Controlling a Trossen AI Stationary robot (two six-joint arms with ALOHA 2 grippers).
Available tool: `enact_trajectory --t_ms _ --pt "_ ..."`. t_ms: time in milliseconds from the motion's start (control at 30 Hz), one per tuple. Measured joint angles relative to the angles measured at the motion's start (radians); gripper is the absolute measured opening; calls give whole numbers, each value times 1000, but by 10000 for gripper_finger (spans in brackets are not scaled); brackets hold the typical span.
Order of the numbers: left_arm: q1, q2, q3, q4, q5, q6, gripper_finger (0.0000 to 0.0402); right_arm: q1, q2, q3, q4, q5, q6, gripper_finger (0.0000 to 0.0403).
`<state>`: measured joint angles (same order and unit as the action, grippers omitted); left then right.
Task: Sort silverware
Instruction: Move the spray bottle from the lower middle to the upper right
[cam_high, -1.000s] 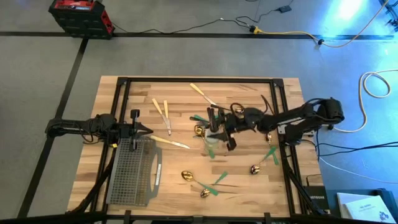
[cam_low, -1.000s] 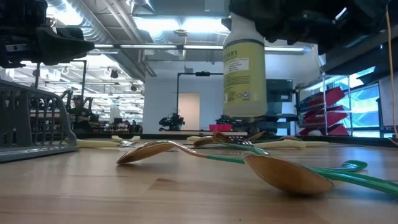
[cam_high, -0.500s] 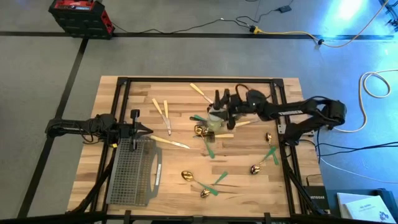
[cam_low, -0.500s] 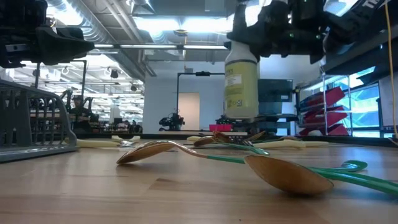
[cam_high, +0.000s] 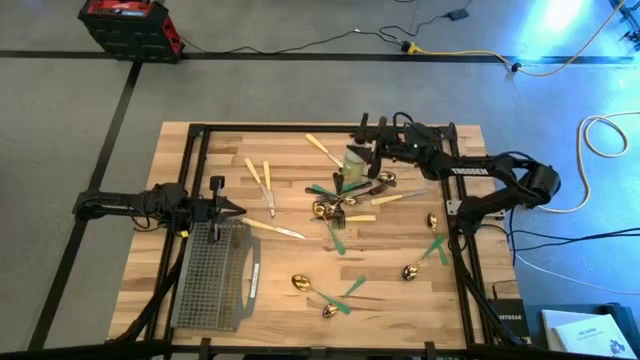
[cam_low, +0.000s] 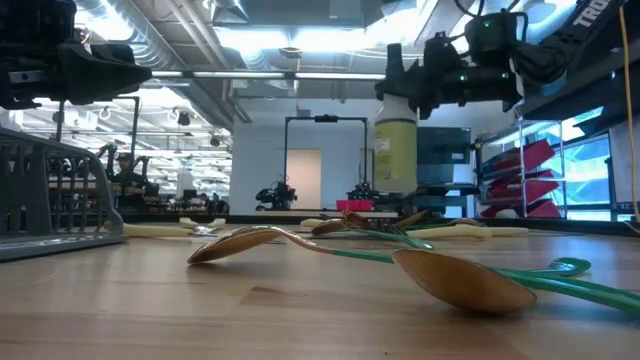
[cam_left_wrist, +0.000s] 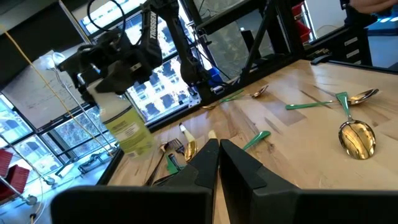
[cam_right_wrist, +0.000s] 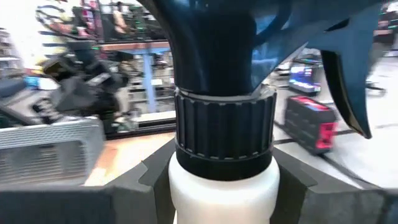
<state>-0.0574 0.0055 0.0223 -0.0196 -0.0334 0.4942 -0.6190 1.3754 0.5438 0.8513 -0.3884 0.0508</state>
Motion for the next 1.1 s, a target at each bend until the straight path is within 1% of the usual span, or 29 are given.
enact_trajectory --t_ms 267,533,733,1000,1100 --pt "0 0 0 0 0 0 0 -72 0 0 -47 155 -31 159" --pt "0 0 0 0 0 0 0 -76 0 0 -62 451 -60 159" --pt "0 0 0 0 0 0 0 -75 0 0 -63 623 -46 159" --pt "0 0 0 0 0 0 0 -75 0 -1 -74 851 42 159" --pt "0 0 0 0 0 0 0 -75 0 -2 -93 928 48 159"
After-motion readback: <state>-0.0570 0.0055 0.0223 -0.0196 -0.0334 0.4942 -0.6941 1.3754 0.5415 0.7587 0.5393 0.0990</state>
